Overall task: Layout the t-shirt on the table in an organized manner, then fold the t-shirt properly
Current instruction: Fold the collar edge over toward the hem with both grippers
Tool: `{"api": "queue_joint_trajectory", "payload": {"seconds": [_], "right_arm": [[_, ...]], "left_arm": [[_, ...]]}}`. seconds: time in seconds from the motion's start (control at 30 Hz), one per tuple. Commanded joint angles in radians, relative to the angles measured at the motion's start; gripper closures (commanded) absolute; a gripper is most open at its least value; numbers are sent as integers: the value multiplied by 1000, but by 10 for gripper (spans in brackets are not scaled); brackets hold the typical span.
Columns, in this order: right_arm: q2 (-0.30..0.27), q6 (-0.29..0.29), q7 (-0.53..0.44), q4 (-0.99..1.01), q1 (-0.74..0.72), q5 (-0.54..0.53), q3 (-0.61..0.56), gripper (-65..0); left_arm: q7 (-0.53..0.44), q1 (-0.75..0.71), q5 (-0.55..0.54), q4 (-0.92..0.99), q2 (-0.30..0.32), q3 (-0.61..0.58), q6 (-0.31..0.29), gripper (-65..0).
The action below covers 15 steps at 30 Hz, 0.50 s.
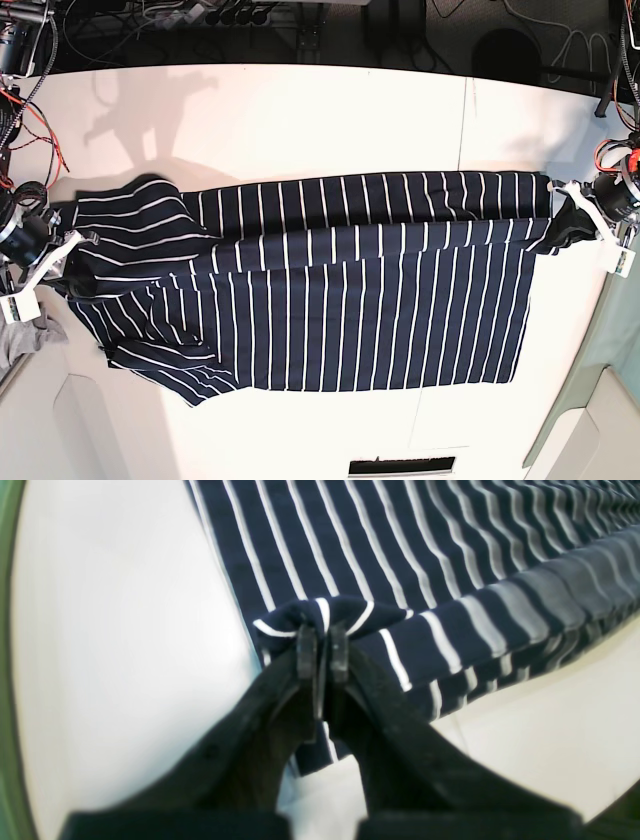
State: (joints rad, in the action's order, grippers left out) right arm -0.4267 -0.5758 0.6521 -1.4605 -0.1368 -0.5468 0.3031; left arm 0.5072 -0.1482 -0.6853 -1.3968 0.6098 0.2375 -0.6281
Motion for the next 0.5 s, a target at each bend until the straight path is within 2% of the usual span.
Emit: {"api": "queue_joint_trajectory", "payload": {"seconds": [0.0, 0.2, 0.37, 0.47], "right_arm": [[-19, 4, -28, 14, -39, -8, -2, 0], [-17, 4, -81, 182, -119, -14, -7, 0], [-4, 3, -98, 251, -116, -21, -7, -11], [4, 4, -108, 274, -115, -21, -7, -195]], "left_arm": [[-26, 29, -5, 12, 19, -8, 0, 0], [-70, 137, 25, 168, 19, -97, 1, 0], [-84, 199, 28, 276, 0, -119, 5, 0], [-63, 200, 25, 293, -3, -119, 5, 0]]}}
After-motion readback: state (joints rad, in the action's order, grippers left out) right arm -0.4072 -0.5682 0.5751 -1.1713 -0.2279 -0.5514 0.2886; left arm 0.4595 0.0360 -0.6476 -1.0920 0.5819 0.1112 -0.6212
